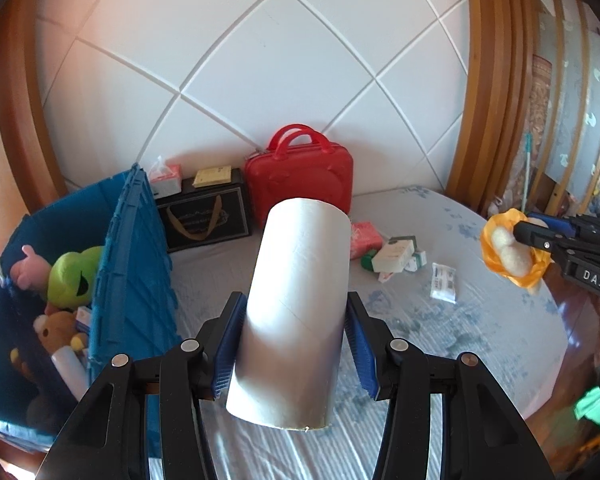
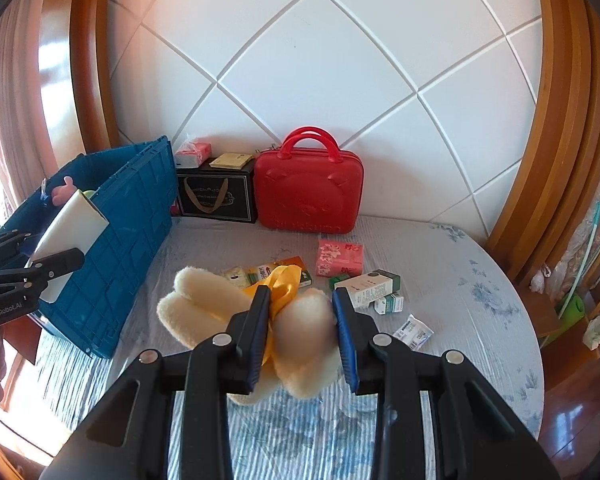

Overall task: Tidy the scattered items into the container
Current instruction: 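Lift the paper roll and plush toy and carry both toward the blue crate, then lower the paper roll and plush toy into the crate and open both tools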

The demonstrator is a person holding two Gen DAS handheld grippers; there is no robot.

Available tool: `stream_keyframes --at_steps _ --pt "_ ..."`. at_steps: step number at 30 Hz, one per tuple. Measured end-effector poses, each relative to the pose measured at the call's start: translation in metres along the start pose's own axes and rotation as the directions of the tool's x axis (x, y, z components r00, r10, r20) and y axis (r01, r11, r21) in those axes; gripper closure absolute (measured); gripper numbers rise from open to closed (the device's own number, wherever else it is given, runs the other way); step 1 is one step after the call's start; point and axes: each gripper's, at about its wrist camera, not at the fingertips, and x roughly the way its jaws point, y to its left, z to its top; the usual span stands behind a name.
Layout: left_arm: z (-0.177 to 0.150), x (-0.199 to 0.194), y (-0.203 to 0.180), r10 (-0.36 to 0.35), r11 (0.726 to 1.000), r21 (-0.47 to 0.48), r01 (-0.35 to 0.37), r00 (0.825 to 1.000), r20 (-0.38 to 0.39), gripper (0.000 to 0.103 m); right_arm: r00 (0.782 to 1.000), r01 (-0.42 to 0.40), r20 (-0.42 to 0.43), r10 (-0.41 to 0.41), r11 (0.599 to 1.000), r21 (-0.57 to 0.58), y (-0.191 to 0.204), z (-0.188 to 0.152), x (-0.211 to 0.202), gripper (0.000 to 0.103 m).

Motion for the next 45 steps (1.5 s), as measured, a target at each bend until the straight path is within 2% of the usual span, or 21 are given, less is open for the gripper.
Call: stream_keyframes --at_steps 11,21,29,34,41,45 --pt "-0.004 -0.022 0.105 0.035 0.998 -0.047 -0.032 0.997 0.067 0.055 0.998 -0.025 0.059 0.027 0.999 -0.044 0.101 0.039 -0.001 0.073" --pt "-0.019 -0.045 0.188 0.081 0.992 -0.103 -0.073 0.994 0.074 0.055 0.992 -0.08 0.091 0.092 0.988 -0.13 0.188 0.068 0.001 0.073" --pt "-0.043 -0.062 0.269 0.185 0.966 -0.197 -0.171 0.981 0.056 0.055 0.979 -0.156 0.098 0.181 0.963 -0.219 0.262 0.089 0.01 0.073" --pt "-0.055 -0.076 0.314 0.257 0.941 -0.241 -0.239 0.965 0.05 0.055 0.965 -0.217 0.089 0.247 0.94 -0.262 0.307 0.099 0.017 0.073" --pt "-0.065 -0.094 0.361 0.324 0.913 -0.282 -0.296 0.945 0.055 0.055 0.943 -0.29 0.062 0.328 0.898 -0.332 0.37 0.101 0.025 0.073" --pt "-0.068 -0.097 0.376 0.336 0.906 -0.29 -0.308 0.94 0.053 0.055 0.93 -0.325 0.051 0.364 0.88 -0.346 0.394 0.099 0.026 0.073"
